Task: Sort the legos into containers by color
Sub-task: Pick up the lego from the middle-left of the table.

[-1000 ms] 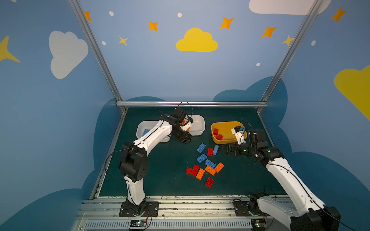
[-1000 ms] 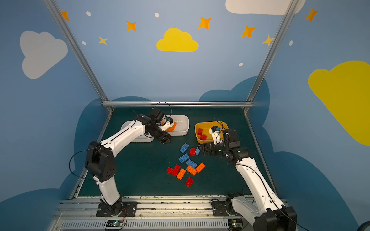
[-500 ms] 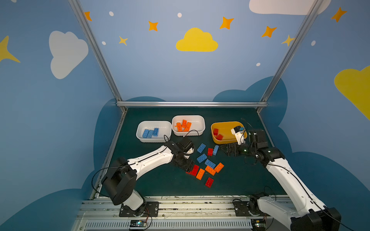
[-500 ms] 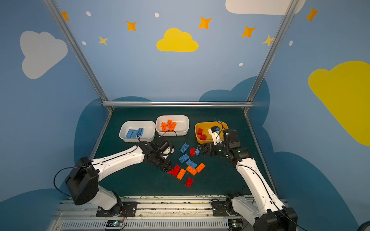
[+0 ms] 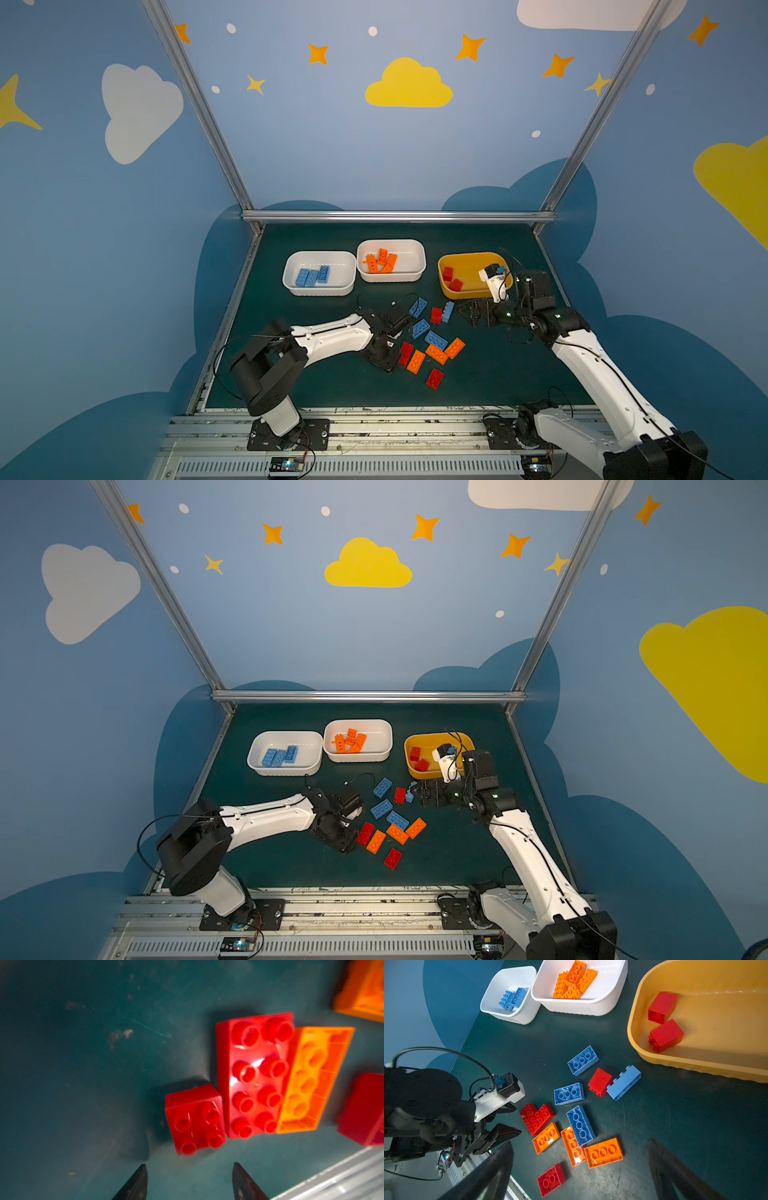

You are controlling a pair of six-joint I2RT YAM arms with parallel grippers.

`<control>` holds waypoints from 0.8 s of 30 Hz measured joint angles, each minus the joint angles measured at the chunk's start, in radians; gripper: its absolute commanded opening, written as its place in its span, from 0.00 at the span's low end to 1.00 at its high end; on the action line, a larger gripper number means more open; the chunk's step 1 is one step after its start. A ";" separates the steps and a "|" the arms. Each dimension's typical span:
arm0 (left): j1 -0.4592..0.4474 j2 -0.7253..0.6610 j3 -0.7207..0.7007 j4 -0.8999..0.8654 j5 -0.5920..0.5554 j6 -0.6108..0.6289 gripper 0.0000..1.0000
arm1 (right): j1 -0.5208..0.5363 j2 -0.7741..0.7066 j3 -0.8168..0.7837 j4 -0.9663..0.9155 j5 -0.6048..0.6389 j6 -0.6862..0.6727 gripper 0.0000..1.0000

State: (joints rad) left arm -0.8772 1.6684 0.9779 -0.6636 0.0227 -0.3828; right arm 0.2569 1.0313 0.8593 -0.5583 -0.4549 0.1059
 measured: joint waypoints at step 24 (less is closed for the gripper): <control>0.002 0.093 0.076 0.039 -0.147 -0.059 0.67 | 0.000 -0.011 -0.001 0.000 0.001 0.002 0.98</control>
State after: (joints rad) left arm -0.8749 1.7618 1.0538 -0.6243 -0.1242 -0.4416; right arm 0.2569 1.0203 0.8581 -0.5583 -0.4538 0.1078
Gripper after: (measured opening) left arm 0.670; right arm 0.984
